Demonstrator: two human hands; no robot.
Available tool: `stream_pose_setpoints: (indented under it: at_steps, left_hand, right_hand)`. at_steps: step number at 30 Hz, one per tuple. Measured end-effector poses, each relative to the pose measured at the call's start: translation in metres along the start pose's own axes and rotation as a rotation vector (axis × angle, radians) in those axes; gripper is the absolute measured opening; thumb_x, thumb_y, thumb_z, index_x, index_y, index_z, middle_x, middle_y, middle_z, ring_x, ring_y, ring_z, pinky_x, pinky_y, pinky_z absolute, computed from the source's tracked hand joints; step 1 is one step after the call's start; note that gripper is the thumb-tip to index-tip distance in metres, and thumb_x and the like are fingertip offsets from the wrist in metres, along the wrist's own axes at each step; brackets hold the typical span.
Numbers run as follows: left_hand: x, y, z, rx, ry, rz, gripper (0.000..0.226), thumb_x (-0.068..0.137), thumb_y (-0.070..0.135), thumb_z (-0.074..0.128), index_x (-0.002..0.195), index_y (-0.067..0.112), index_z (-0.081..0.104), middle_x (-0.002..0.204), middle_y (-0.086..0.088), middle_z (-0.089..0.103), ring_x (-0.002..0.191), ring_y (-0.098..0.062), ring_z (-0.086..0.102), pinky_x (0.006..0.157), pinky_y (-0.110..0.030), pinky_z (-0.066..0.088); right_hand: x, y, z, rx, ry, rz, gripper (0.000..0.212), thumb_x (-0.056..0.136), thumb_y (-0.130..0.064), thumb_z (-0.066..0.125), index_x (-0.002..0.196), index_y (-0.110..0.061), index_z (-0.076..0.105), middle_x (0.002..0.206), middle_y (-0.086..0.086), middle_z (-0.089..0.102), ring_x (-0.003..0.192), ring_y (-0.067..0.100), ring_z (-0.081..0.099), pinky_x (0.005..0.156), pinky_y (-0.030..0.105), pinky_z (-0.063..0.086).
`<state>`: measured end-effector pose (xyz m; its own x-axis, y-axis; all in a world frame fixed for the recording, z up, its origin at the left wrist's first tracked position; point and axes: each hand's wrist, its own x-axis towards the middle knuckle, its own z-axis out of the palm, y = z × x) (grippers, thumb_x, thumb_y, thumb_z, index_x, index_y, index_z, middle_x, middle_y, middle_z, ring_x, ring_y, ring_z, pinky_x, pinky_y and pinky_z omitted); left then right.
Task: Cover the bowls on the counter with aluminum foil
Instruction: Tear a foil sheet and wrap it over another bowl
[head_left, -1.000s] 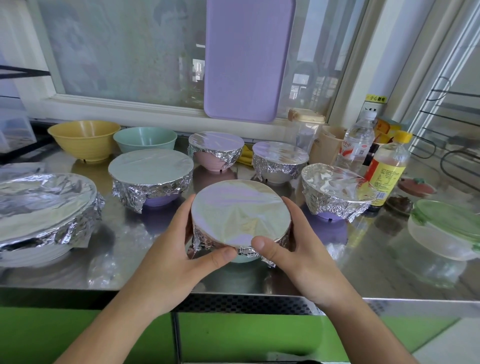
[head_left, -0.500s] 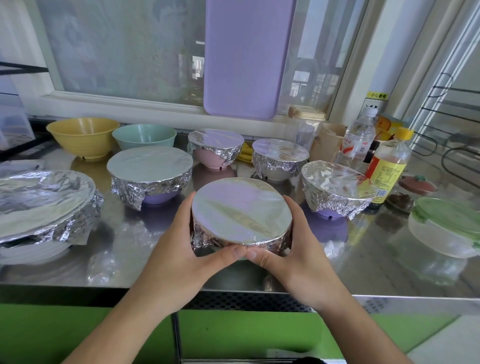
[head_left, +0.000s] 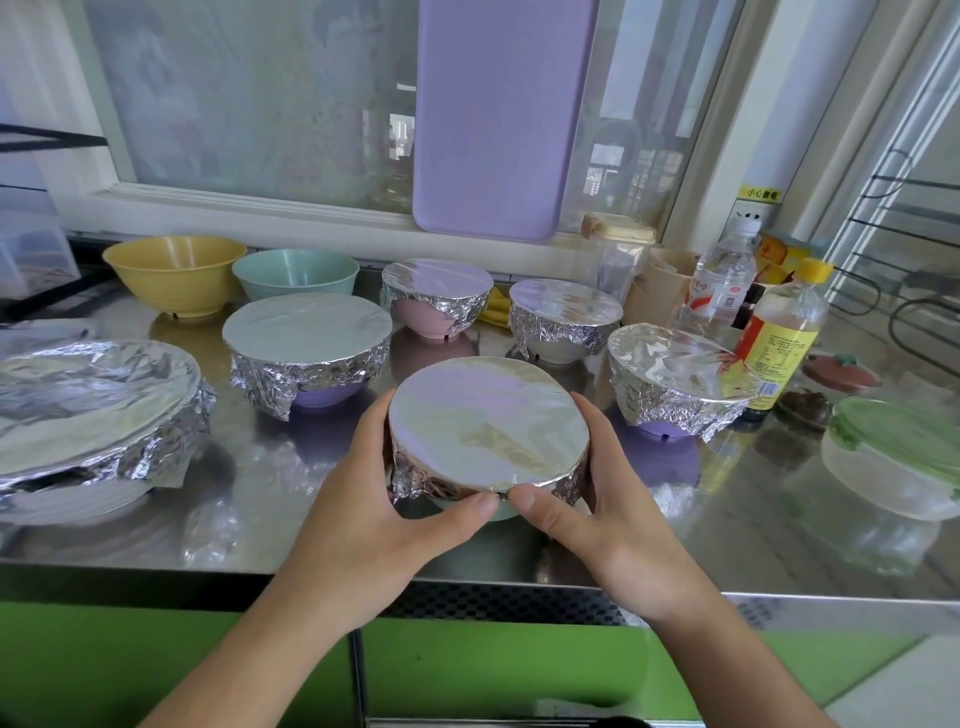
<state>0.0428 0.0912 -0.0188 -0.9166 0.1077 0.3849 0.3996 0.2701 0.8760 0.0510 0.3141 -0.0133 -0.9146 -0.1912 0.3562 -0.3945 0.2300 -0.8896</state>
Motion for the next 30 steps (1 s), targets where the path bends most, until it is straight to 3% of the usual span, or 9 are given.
stream_pose_setpoints:
  at_steps: [4,7,9,12,14,16,19,24,30]
  left_hand:
    - [0.003,-0.001,-0.007,-0.017,-0.071,0.001,0.093,0.067,0.053,0.09,0.144,0.053,0.038,0.134,0.04,0.056,0.127,0.015,0.051,0.097,-0.003,0.039]
    - [0.009,-0.007,-0.021,-0.184,-0.228,-0.007,0.087,0.076,0.043,0.087,0.15,0.043,0.041,0.145,0.028,0.057,0.139,0.004,0.049,0.112,-0.019,0.043]
    - [0.011,-0.01,-0.03,-0.29,-0.272,-0.014,0.08,0.079,0.036,0.083,0.149,0.036,0.046,0.149,0.02,0.057,0.142,-0.002,0.048,0.112,-0.018,0.041]
    - [0.014,-0.015,-0.033,-0.317,-0.249,-0.008,0.073,0.084,0.035,0.08,0.15,0.031,0.05,0.149,0.015,0.059,0.142,-0.007,0.05,0.113,-0.023,0.042]
    - [0.014,-0.017,-0.031,-0.3,-0.223,-0.006,0.071,0.087,0.037,0.079,0.15,0.028,0.05,0.148,0.014,0.06,0.141,-0.008,0.052,0.113,-0.025,0.042]
    - [0.015,-0.017,-0.029,-0.28,-0.204,-0.009,0.064,0.091,0.029,0.078,0.149,0.027,0.051,0.145,0.015,0.062,0.139,-0.007,0.054,0.112,-0.024,0.043]
    - [0.014,-0.019,-0.027,-0.249,-0.206,-0.012,0.071,0.081,0.014,0.078,0.147,0.026,0.052,0.143,0.015,0.064,0.137,-0.006,0.056,0.111,-0.023,0.045]
    - [0.014,-0.024,-0.026,-0.191,-0.175,-0.038,0.086,0.074,0.039,0.092,0.149,0.033,0.051,0.145,0.016,0.062,0.138,-0.006,0.054,0.118,-0.032,0.042]
    - [0.011,-0.021,-0.022,-0.173,-0.131,-0.046,0.091,0.067,0.052,0.093,0.147,0.039,0.051,0.144,0.02,0.062,0.137,-0.004,0.055,0.118,-0.042,0.039]
  right_hand:
    - [0.0,0.003,-0.002,-0.029,-0.015,0.002,0.081,0.088,-0.027,0.081,0.155,-0.031,0.035,0.149,-0.015,0.058,0.142,0.008,0.051,0.116,0.03,0.045]
    - [-0.001,0.003,-0.008,0.021,-0.041,0.024,0.081,0.091,-0.029,0.078,0.158,-0.028,0.033,0.155,-0.008,0.054,0.146,0.013,0.048,0.121,0.044,0.039]
    - [-0.002,0.002,-0.011,0.084,-0.051,0.038,0.076,0.094,-0.032,0.074,0.159,-0.024,0.034,0.157,-0.004,0.053,0.148,0.017,0.047,0.123,0.05,0.035]
    - [-0.002,0.002,-0.013,0.129,-0.029,0.072,0.07,0.095,-0.039,0.065,0.158,-0.024,0.037,0.156,-0.002,0.055,0.148,0.018,0.047,0.123,0.054,0.033]
    - [-0.001,0.004,-0.013,0.115,-0.015,0.096,0.072,0.095,-0.047,0.069,0.157,-0.027,0.038,0.154,-0.004,0.057,0.146,0.017,0.05,0.122,0.055,0.035]
    - [0.0,0.006,-0.014,0.091,-0.016,0.097,0.083,0.089,-0.055,0.076,0.157,-0.027,0.038,0.152,-0.004,0.059,0.144,0.017,0.052,0.121,0.054,0.038]
    - [0.0,0.007,-0.014,0.056,-0.014,0.082,0.097,0.08,-0.06,0.083,0.157,-0.023,0.037,0.152,-0.003,0.058,0.144,0.017,0.052,0.119,0.048,0.042]
    - [0.002,0.012,-0.011,-0.014,0.009,0.065,0.096,0.079,-0.045,0.088,0.157,-0.026,0.035,0.153,-0.008,0.056,0.144,0.013,0.051,0.119,0.048,0.042]
    - [0.001,0.011,-0.004,-0.031,0.058,0.057,0.098,0.074,-0.05,0.09,0.154,-0.028,0.038,0.149,-0.011,0.059,0.141,0.011,0.054,0.118,0.046,0.044]
